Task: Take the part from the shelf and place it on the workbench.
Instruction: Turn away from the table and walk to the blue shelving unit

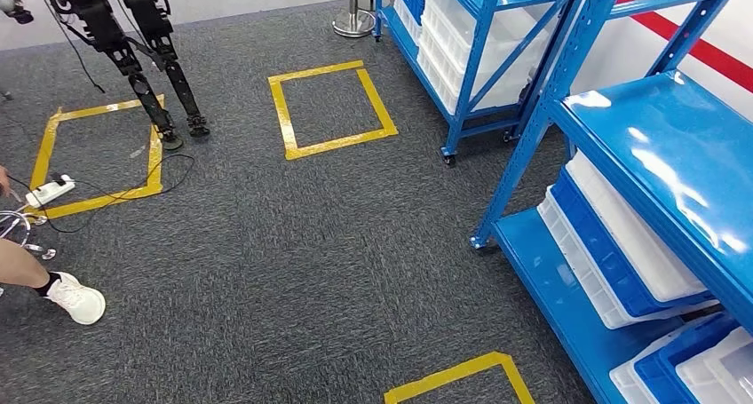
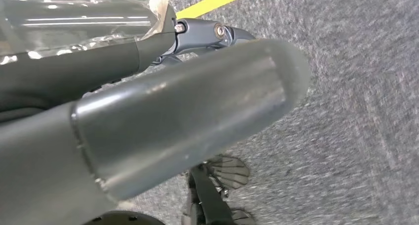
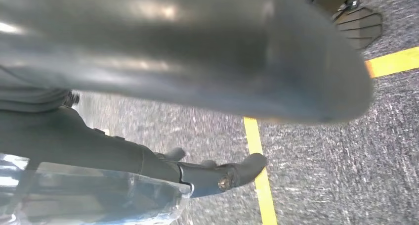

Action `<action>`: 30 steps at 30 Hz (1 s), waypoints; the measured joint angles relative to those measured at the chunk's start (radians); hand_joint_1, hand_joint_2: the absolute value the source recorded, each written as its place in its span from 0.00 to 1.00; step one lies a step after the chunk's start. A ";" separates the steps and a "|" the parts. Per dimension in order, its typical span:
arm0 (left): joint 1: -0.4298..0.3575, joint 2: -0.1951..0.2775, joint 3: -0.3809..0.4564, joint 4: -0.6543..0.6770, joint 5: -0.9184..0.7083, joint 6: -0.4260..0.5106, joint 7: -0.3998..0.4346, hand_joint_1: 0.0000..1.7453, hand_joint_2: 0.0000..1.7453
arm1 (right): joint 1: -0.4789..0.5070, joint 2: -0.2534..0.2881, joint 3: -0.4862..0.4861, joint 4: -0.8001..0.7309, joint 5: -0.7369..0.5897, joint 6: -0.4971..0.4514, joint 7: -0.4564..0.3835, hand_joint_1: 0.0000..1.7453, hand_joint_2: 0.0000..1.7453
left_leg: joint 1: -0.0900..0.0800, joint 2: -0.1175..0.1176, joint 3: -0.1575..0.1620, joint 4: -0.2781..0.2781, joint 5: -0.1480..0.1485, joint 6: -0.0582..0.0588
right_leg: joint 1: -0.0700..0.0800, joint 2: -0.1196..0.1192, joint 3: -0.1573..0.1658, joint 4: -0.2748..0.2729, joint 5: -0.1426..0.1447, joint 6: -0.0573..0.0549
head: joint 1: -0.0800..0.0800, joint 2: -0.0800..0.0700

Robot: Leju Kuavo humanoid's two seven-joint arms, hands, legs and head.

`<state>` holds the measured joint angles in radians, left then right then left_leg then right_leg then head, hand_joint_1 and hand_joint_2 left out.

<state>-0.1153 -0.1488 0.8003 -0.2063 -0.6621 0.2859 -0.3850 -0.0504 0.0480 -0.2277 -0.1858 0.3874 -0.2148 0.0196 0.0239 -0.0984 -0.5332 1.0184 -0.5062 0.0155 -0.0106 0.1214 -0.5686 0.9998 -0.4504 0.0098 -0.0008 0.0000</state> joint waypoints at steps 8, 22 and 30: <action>-0.003 -0.005 0.000 0.000 -0.002 0.005 0.002 0.00 0.00 | 0.001 0.000 0.000 0.000 0.002 0.000 0.001 0.00 0.00 | -0.014 0.121 0.004 -0.027 0.019 0.043 | -0.005 -0.108 -0.159 0.284 -0.120 0.015 | 0.007 0.000; -0.014 -0.008 0.000 0.000 -0.011 0.009 0.010 0.00 0.00 | 0.001 -0.003 -0.006 0.000 0.008 0.000 -0.002 0.00 0.00 | -0.007 0.112 -0.067 0.185 -0.123 -0.009 | -0.012 -0.119 0.013 -0.014 -0.004 -0.015 | -0.004 0.000; -0.010 -0.007 0.000 0.001 -0.011 0.009 0.012 0.00 0.00 | 0.000 -0.001 -0.014 0.000 0.008 0.000 -0.002 0.00 0.00 | 0.008 0.027 0.003 0.007 -0.003 -0.010 | -0.003 -0.019 0.001 0.003 0.000 0.000 | -0.004 0.000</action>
<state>-0.1249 -0.1560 0.8003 -0.2056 -0.6731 0.2945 -0.3734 -0.0500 0.0471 -0.2422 -0.1858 0.3956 -0.2148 0.0173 0.0318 -0.0716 -0.5299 1.0251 -0.5089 0.0056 -0.0132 0.1024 -0.5674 1.0031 -0.4506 0.0096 -0.0048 -0.0001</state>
